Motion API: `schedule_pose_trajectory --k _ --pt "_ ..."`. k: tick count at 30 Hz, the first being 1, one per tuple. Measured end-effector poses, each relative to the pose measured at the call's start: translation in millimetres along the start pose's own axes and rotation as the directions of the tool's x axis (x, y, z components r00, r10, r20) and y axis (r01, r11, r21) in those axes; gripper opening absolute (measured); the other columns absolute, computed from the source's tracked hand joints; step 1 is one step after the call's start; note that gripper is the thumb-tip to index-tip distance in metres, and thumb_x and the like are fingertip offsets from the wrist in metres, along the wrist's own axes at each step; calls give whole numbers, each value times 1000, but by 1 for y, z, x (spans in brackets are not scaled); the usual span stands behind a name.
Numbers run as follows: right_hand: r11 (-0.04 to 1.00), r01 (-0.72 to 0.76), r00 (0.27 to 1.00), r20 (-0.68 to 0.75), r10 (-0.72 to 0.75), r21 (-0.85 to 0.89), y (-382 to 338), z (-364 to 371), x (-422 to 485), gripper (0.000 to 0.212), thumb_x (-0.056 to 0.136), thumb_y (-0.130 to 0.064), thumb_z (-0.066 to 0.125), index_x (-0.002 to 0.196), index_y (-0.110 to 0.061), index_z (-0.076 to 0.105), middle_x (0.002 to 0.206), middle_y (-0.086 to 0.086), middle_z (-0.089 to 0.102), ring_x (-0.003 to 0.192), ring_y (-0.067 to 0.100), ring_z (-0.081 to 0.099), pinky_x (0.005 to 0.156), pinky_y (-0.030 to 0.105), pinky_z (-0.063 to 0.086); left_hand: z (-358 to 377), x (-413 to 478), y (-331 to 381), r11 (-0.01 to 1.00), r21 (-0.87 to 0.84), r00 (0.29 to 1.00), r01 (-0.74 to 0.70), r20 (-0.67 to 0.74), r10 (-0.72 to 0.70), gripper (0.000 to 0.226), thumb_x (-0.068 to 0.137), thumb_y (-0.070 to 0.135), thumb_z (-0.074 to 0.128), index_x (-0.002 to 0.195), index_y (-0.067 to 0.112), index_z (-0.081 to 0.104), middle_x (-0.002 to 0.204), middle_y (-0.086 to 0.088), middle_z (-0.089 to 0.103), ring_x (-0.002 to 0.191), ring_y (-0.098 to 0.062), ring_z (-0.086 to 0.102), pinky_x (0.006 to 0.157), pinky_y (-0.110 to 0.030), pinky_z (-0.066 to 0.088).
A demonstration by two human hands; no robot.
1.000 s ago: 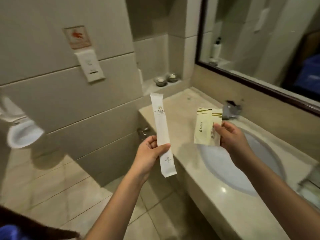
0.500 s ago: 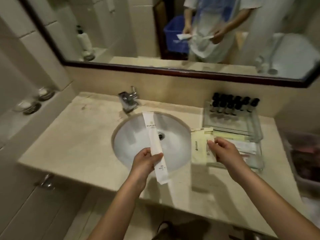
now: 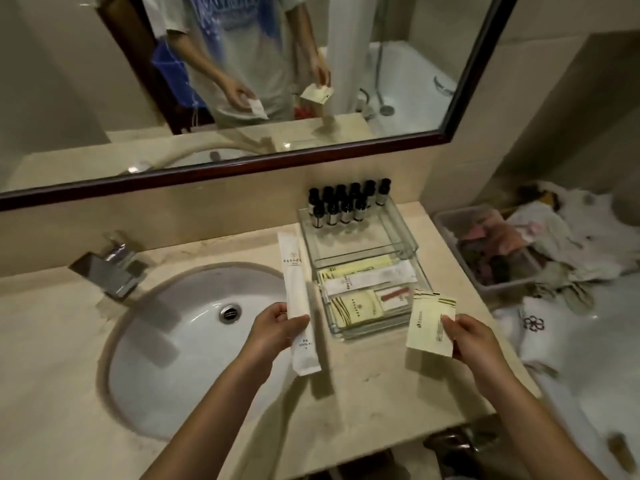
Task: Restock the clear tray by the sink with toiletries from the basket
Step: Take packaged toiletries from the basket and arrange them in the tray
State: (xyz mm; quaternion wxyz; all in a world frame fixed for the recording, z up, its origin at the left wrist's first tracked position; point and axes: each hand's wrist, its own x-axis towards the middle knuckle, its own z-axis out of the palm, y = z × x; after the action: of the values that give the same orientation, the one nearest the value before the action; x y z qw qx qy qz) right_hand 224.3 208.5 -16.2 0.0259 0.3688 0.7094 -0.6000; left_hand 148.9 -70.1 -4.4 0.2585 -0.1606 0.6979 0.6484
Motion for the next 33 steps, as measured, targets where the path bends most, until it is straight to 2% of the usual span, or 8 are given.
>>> schedule_pose_trajectory --k 4,6,8,11,15,22,26,33 --pt "998 -39 997 -72 35 -43 5 -16 29 20 93 -12 54 75 -6 61 88 18 67 80 30 64 76 46 52 16 29 2 997 78 999 14 49 -18 12 85 6 62 96 10 57 96 -10 66 88 -26 64 85 -43 52" --pt "990 -37 998 -52 30 -138 6 -12 50 21 91 -9 58 71 -4 61 88 21 67 75 29 63 72 38 54 21 41 1 994 108 999 22 40 -26 11 85 6 62 93 12 58 94 -11 66 87 -27 63 86 -44 51" --pt "972 14 1000 16 -11 -237 1 3 68 21 89 -4 58 69 -5 60 81 16 66 66 21 60 54 19 49 25 53 -2 993 115 999 39 14 -41 10 85 7 62 93 12 59 91 -9 64 83 -24 62 82 -39 51" --pt "924 179 975 188 -120 -338 -10 32 93 14 91 -5 54 87 -11 66 91 8 66 83 21 62 64 24 50 31 63 -5 993 96 997 65 -35 -62 10 86 8 61 94 14 61 93 -9 64 83 -23 61 82 -38 50" --pt "763 402 868 477 -142 -505 -21 62 127 27 96 -6 43 113 -11 64 110 7 61 102 25 58 80 33 49 42 74 -5 994 61 989 89 -126 -81 14 88 9 59 102 12 61 93 -9 65 82 -23 61 75 -34 49" --pt "499 674 649 759 -48 -545 -19 101 164 32 93 0 46 116 -13 64 114 7 63 108 23 56 88 30 43 59 87 -12 992 -13 956 125 -266 -124 12 86 7 59 97 12 63 85 -7 63 72 -19 59 64 -26 45" --pt "400 743 628 766 -137 -537 -14 110 170 21 89 -2 52 105 -11 61 75 -5 48 87 17 46 78 31 44 68 90 -17 990 -47 958 130 -252 -138 13 86 7 60 94 16 65 85 -6 63 74 -20 59 67 -28 48" --pt "300 748 658 722 -213 -593 1 117 167 14 90 -12 55 97 -10 66 104 7 57 106 26 45 86 33 37 72 98 -20 989 -28 964 147 -219 -149 12 86 9 62 93 17 65 86 -5 64 74 -20 59 67 -28 48"
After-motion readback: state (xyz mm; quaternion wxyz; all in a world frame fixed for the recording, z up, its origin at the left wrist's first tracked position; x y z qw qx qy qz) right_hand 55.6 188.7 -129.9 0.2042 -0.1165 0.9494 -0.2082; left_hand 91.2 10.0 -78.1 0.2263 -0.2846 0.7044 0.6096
